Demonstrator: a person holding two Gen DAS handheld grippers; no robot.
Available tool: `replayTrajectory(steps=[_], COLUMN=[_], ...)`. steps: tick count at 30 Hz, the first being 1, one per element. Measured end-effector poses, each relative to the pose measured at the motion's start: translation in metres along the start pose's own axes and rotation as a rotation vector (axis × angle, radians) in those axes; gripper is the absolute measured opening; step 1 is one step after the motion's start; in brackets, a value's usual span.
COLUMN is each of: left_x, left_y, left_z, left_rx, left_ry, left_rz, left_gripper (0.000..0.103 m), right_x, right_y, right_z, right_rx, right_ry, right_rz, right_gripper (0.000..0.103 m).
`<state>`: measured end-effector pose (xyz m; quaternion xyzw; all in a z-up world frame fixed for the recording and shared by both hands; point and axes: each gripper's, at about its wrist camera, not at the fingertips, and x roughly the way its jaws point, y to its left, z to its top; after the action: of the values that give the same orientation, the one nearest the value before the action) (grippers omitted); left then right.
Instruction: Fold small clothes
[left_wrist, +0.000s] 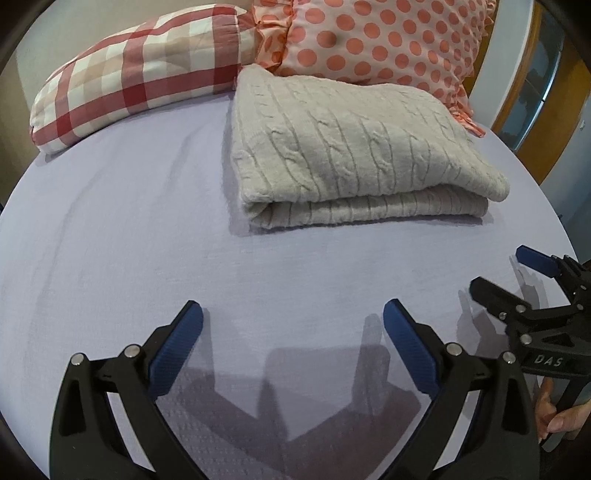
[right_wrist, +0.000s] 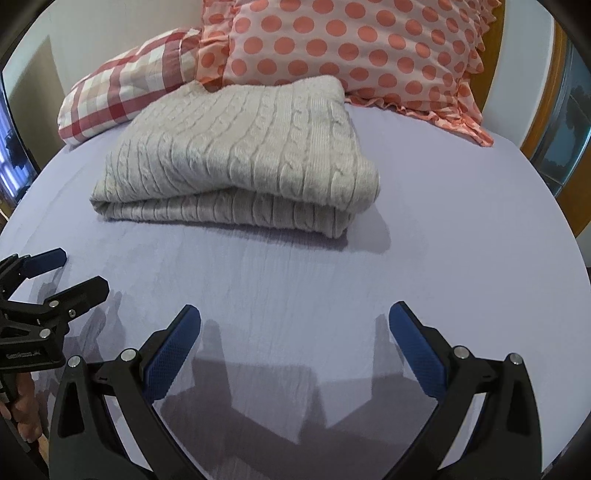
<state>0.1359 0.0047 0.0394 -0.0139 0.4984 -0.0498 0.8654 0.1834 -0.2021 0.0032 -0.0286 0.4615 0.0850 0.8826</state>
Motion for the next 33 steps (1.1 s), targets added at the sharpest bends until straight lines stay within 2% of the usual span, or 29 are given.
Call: replayTrajectory(steps=[6, 33], left_x=[0.004, 0.003], left_y=[-0.012, -0.011], left_z=[-0.002, 0.0], left_rx=[0.062, 0.056], left_ry=[0.0, -0.011], left_rz=[0.065, 0.058], left_gripper=[0.101, 0.101], right_x=[0.004, 0.004], right_y=[0.0, -0.001], right_z=[-0.003, -0.003], right_rx=[-0.001, -0.012], right_ry=[0.024, 0.026], right_rz=[-0.004, -0.001], right_gripper=[0.102, 0.102])
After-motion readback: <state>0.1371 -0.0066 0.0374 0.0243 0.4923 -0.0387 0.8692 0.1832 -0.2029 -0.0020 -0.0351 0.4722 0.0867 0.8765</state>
